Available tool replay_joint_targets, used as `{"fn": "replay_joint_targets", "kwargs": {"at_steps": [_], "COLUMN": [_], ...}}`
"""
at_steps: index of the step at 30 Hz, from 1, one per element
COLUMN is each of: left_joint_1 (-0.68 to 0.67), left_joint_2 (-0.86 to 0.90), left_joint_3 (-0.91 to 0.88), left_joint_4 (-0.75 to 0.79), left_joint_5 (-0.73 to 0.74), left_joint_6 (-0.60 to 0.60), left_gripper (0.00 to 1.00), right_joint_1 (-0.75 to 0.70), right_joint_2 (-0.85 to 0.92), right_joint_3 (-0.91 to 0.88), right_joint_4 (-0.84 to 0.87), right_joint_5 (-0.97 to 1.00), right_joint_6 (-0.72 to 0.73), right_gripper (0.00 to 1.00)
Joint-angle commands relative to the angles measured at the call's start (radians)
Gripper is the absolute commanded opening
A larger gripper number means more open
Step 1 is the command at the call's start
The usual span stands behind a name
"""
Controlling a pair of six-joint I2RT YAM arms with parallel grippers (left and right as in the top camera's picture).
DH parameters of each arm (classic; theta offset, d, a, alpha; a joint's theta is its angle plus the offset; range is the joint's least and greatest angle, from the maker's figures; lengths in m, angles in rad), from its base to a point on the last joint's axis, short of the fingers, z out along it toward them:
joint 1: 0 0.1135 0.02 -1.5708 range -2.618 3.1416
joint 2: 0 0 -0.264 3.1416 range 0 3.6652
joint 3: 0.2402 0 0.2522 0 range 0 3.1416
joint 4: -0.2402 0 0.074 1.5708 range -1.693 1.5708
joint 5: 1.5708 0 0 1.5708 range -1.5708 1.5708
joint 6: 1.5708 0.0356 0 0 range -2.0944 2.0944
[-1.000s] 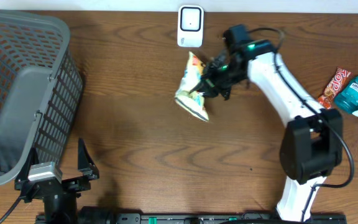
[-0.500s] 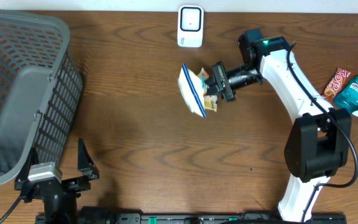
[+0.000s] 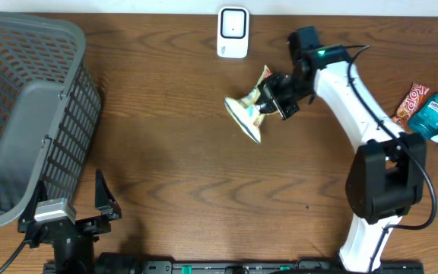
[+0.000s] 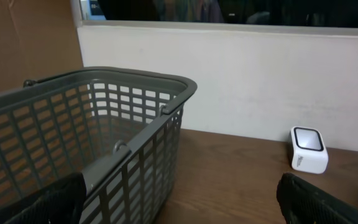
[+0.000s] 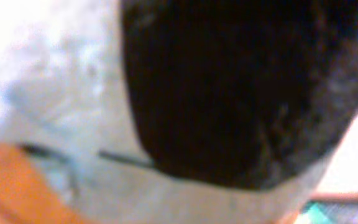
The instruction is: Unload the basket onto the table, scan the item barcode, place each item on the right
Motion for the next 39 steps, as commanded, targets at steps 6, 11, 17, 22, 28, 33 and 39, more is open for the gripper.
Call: {"fn": "replay_joint_targets", "kwargs": {"at_steps": [6, 11, 17, 22, 28, 33, 39], "left_joint_1": [-0.006, -0.006, -0.006, -0.006, -0.006, -0.006, -0.006], "left_joint_2": [-0.008, -0.008, -0.008, -0.008, -0.008, -0.008, -0.008], "left_joint_3": [-0.003, -0.004, -0.004, -0.004, -0.004, -0.004, -0.004], "left_joint_4": [0.003, 0.003, 0.004, 0.003, 0.003, 0.003, 0.003], "left_joint_5": [-0.008, -0.008, -0.008, -0.008, -0.008, -0.008, -0.008], "left_joint_6": [-0.001, -0.001, -0.001, -0.001, -0.001, -0.001, -0.001], "left_gripper": [0.98, 0.98, 0.98, 0.98, 0.98, 0.98, 0.98], "right_joint_1": [0.159, 0.163, 0.153, 0.194, 0.309, 0.407, 0.374], "right_joint_2": [-0.018, -0.044, -0.032, 0.064, 0.205, 0.277, 0.059], "right_joint_3": [0.002, 0.028, -0.002, -0.018, -0.02, -0.015, 0.086], "right_joint_4": [0.109, 0.045, 0.016, 0.091, 0.002, 0.013, -0.138], "right_joint_5": [0.457, 0.445, 0.435, 0.42, 0.377, 0.446, 0.623], "right_joint_6": [-0.19, -0.201, -0.212, -0.273, -0.273, -0.261, -0.263], "right_gripper": [0.52, 0.02, 0.02, 0.02, 0.02, 0.01, 0.02]}}
